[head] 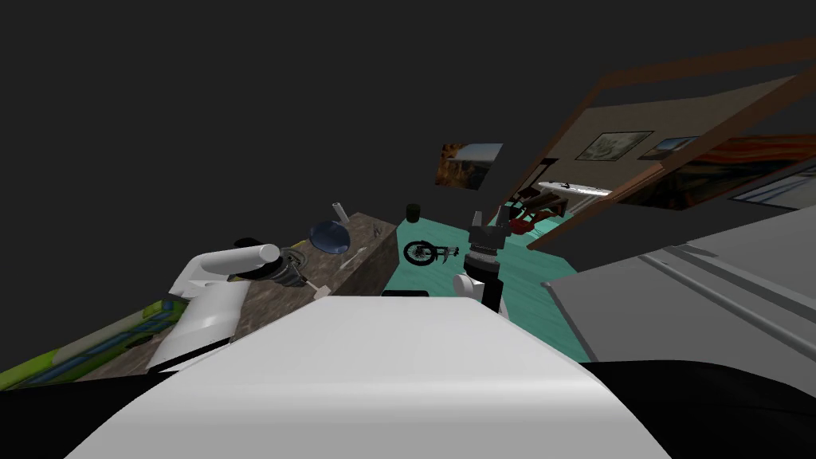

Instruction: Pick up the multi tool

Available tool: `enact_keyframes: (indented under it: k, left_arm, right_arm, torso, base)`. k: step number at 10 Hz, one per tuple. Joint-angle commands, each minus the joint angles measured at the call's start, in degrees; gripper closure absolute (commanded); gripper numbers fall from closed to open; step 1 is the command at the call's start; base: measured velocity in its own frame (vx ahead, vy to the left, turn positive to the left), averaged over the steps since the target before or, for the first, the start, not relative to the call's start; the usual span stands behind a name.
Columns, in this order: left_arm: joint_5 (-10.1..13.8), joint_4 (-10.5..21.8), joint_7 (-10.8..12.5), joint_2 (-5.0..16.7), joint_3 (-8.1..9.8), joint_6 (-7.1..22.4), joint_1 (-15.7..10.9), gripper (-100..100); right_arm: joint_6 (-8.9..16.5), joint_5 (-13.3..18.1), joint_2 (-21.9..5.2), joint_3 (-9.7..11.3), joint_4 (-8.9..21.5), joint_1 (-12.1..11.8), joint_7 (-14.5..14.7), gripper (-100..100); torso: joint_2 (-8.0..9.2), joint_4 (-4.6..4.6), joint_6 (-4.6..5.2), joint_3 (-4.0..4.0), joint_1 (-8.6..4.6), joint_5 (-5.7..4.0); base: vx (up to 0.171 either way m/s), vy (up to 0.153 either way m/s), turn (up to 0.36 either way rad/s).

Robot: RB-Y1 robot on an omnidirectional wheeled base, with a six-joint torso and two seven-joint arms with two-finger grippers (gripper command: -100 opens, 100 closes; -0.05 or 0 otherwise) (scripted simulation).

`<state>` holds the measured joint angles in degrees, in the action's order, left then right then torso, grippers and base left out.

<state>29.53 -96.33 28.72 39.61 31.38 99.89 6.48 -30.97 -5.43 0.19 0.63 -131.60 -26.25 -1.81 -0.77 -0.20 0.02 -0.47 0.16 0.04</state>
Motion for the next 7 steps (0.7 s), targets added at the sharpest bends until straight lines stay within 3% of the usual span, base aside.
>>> enact_keyframes:
  k: [1,2,3,6,7]
  left_arm:
    - [0.0,0.0,0.0,0.0,0.00,0.0,0.0,-100]
    - [0.0,0.0,0.0,0.0,-0.02,0.1,0.1,0]
    - [-0.6,1.7,-0.5,-0.7,-0.54,-1.9,-0.1,-100]
    - [-1.4,4.2,-1.3,-1.6,-1.31,-4.8,-0.3,-100]
    - [-1.1,3.6,-1.1,-1.3,-1.05,-3.8,-0.4,-100]
  right_arm:
    - [0.0,0.0,0.0,0.0,0.0,0.0,0.0,0]
    - [0.0,0.0,0.0,0.0,0.0,0.0,0.0,0]
    - [0.0,0.0,0.0,0.0,0.0,0.0,0.0,0]
    - [0.0,0.0,0.0,0.0,0.0,0.0,0.0,0]
    - [0.0,0.0,0.0,0.0,0.0,0.0,0.0,0]
  torso:
    - [0.00,0.00,0.00,0.00,0.00,0.00]
    - [0.35,0.08,-0.02,0.20,-0.21,-0.03]
    - [0.58,0.14,-0.02,0.34,-0.40,-0.09]
    - [0.79,0.19,-0.02,0.46,-0.44,-0.10]
    - [0.77,0.12,-0.04,0.42,-0.29,0.06]
  base:
    - [0.064,0.063,-0.025]
    - [0.015,0.012,0.001]
    - [0.005,0.014,0.006]
    - [-0.008,0.015,0.004]
    - [-0.006,0.003,-0.002]
